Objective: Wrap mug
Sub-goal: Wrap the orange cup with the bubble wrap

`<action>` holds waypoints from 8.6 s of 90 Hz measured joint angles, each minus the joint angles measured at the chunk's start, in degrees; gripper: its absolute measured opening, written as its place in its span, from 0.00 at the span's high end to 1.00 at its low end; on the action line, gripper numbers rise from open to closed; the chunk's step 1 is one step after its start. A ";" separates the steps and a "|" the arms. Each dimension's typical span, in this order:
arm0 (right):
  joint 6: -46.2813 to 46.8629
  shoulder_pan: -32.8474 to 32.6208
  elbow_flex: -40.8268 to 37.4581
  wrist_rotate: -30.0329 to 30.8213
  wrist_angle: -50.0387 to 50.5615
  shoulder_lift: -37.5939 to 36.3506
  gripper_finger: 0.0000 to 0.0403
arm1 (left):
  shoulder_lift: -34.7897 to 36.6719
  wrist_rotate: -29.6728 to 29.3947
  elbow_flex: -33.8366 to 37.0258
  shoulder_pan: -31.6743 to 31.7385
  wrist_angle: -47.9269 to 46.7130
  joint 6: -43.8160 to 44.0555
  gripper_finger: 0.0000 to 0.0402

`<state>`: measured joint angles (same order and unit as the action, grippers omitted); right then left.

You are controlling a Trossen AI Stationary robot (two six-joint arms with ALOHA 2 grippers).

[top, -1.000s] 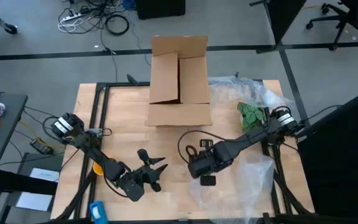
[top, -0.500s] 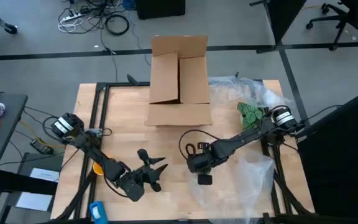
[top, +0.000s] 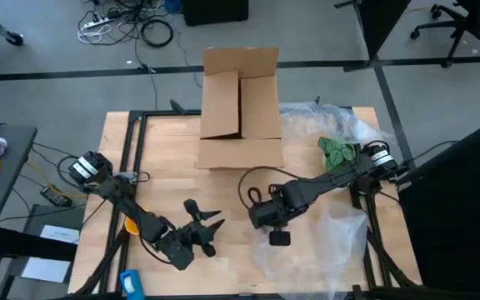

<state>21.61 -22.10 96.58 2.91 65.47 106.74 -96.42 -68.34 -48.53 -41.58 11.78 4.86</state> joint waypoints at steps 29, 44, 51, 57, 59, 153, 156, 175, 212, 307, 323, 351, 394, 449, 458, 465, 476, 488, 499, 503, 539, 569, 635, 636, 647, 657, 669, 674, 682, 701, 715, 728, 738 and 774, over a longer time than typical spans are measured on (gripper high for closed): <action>1.56 -0.41 -11.99 -3.14 -14.27 0.00 1.00 | -0.02 0.00 0.00 0.01 -0.43 0.12 0.67; 4.90 0.39 -20.07 -2.91 -21.01 -0.16 1.00 | -0.01 0.00 0.00 0.02 -0.67 0.22 0.67; 5.32 0.77 -21.73 -2.77 -22.92 -0.31 0.99 | -0.01 0.00 0.00 0.02 -0.64 0.18 0.67; 5.25 1.22 -21.95 -3.70 -23.24 -0.28 0.97 | -0.02 0.00 0.00 0.02 -0.62 0.27 0.67; 5.20 1.41 -21.87 -3.92 -23.12 -0.25 0.96 | -0.02 0.00 0.00 0.02 -0.60 0.38 0.67; 3.84 0.50 -2.41 -3.76 1.55 0.11 0.71 | -0.02 -0.70 0.01 0.35 -1.08 0.98 0.67; 3.82 0.29 -1.82 -3.68 1.96 0.03 0.71 | -0.02 -0.70 0.00 0.35 -1.06 0.87 0.67; 2.82 -1.38 -2.38 -3.23 -1.77 -0.07 0.71 | -0.02 -0.68 0.02 0.35 -1.10 0.74 0.67; 3.96 0.50 -19.29 -4.68 -18.34 -0.04 0.79 | -0.02 -0.50 0.00 0.35 -1.06 1.38 0.67; 5.82 -3.28 -2.95 -0.12 0.34 -0.02 1.00 | -0.02 -0.44 0.02 0.35 -0.99 3.32 0.67; 6.82 -3.68 -7.85 0.63 -8.25 -0.02 1.00 | -0.02 -0.44 0.02 0.35 -0.39 3.61 0.67; 7.29 -1.81 -16.75 -0.14 -14.78 0.05 0.93 | -1.07 10.75 0.02 5.13 16.48 -1.80 0.67; 7.40 -2.07 -15.29 1.36 -14.41 0.04 0.74 | -13.69 35.77 -0.04 14.86 45.68 -7.28 0.67; 11.66 -3.09 -15.24 1.72 -13.14 -2.47 0.60 | -24.02 40.99 -7.51 17.18 50.39 -9.39 0.67; 13.52 -3.30 -15.24 2.02 -12.96 -4.51 0.56 | -24.02 40.98 -7.50 17.18 50.09 -9.38 0.67; 14.46 -3.49 -15.24 2.04 -12.94 -6.43 0.54 | -24.02 40.99 -7.50 17.18 49.71 -9.30 0.67; 14.91 -3.69 -15.24 2.04 -12.71 -10.30 0.53 | -24.02 40.98 -7.50 17.18 49.49 -9.27 0.67; 17.20 -3.77 -15.18 4.67 -8.04 -16.33 0.54 | -24.02 40.98 -7.50 17.18 49.10 -9.29 0.67; 20.35 -4.13 -15.45 13.83 2.18 -21.14 0.58 | -24.02 40.96 -7.50 17.18 49.06 -9.25 0.67; 21.89 -4.17 -16.17 16.73 5.36 -22.16 0.60 | -24.02 40.97 -7.50 17.18 49.06 -9.25 0.67; 12.39 -2.92 -30.28 7.70 -26.74 -21.19 0.78 | -24.00 40.95 -7.48 17.20 48.45 -9.20 0.67; 8.10 -2.50 -31.24 1.57 -33.69 -11.75 0.95 | -23.97 39.69 -7.45 17.29 48.14 -9.29 0.67; 7.02 -3.20 -23.34 -0.08 -21.43 -7.77 1.00 | -16.44 26.81 -7.43 14.61 37.60 -19.53 0.67; 6.93 -3.20 -23.10 -0.08 -21.19 -7.80 1.00 | -16.44 26.54 -7.43 14.53 37.47 -19.54 0.67; 6.42 -3.31 -19.33 0.50 -18.12 -8.77 1.00 | -16.41 23.54 -7.43 13.74 35.93 -19.66 0.67; 5.29 -3.66 -16.80 3.39 -14.84 -8.79 1.00 | -16.41 21.93 -7.43 13.13 35.72 -19.65 0.67; 4.26 -3.67 -16.74 6.36 -14.46 -8.80 1.00 | -16.00 21.68 -7.43 12.59 36.71 -19.60 0.67; 4.24 -3.58 -17.66 6.52 -15.15 -8.51 1.00 | -15.82 21.66 -7.43 12.54 36.89 -19.45 0.67; 4.24 -3.33 -20.99 6.11 -18.38 -8.39 1.00 | -15.82 21.76 -7.43 12.52 36.67 -18.74 0.67; 4.25 -2.15 -30.43 2.08 -31.46 -8.37 1.00 | -15.87 28.60 -7.43 13.11 36.13 -13.09 0.67; 3.73 -0.80 -33.93 -0.48 -37.38 -8.64 1.00 | -17.90 35.34 -7.45 15.21 35.10 -7.89 0.67; 3.52 -0.54 -33.31 -1.42 -32.96 -8.50 1.00 | -21.12 36.05 -7.71 17.07 34.75 -4.41 0.67; 2.33 -0.56 -31.84 -2.12 -30.83 -8.24 1.00 | -24.06 38.73 -10.08 18.66 35.05 -3.72 0.67; 2.51 -1.91 -29.98 -4.22 -20.59 -5.73 1.00 | -27.41 40.65 -18.36 20.76 31.36 -9.25 0.67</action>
<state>24.12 -24.00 66.60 -1.31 44.88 101.01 -123.83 -27.68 -66.89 -20.82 43.14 -4.39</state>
